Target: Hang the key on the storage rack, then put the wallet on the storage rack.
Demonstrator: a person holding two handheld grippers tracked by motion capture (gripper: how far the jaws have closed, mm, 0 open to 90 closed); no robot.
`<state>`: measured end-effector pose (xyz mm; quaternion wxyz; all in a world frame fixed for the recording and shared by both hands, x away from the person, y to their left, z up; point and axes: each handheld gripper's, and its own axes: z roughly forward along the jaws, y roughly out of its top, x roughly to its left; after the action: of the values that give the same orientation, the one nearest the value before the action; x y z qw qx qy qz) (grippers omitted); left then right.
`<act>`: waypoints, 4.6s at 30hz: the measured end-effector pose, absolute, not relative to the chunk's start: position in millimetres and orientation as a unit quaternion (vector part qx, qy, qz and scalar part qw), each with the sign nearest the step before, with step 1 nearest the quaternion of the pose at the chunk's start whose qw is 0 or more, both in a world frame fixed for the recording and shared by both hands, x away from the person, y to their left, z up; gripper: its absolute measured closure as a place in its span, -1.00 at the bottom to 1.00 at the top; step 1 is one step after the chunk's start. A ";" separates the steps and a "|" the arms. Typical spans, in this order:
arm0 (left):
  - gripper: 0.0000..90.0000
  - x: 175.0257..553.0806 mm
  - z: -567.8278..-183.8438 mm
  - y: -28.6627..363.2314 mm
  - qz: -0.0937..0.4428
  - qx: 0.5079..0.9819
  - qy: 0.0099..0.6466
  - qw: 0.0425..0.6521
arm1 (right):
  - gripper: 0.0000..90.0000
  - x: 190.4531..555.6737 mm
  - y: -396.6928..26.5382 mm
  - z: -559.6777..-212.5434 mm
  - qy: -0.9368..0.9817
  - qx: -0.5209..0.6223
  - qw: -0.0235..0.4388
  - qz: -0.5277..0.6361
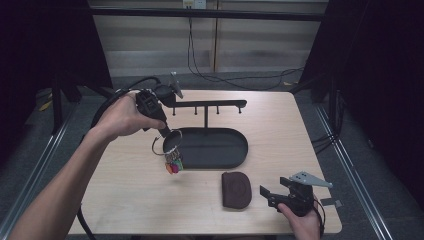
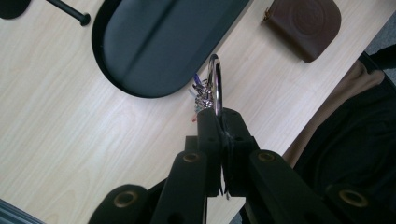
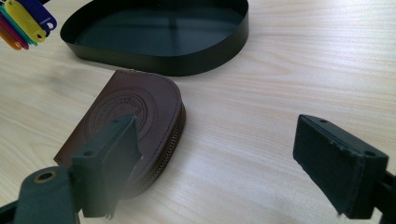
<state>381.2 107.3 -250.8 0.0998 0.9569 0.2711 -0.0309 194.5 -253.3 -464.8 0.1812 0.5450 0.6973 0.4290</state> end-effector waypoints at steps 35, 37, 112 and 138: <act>0.96 444.2 -253.5 96.2 0.000 0.953 0.299 0.048 | -0.68 190.6 -256.7 -463.6 0.699 0.541 0.181 0.432; 0.96 448.1 -258.5 95.9 -0.003 0.952 0.303 0.049 | -0.68 190.3 -256.1 -463.6 0.700 0.539 0.182 0.432; 0.09 430.1 -283.8 139.0 0.005 0.916 0.367 0.161 | -0.68 195.9 -250.4 -466.4 0.709 0.542 0.174 0.417; -0.26 397.7 -306.7 157.5 -0.004 0.899 0.362 0.246 | -0.68 195.3 -251.8 -465.9 0.708 0.542 0.178 0.416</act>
<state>397.7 157.5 -306.7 0.2455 0.8994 0.3616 -0.0040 195.3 -251.8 -465.9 0.1776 0.5419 0.7083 0.4161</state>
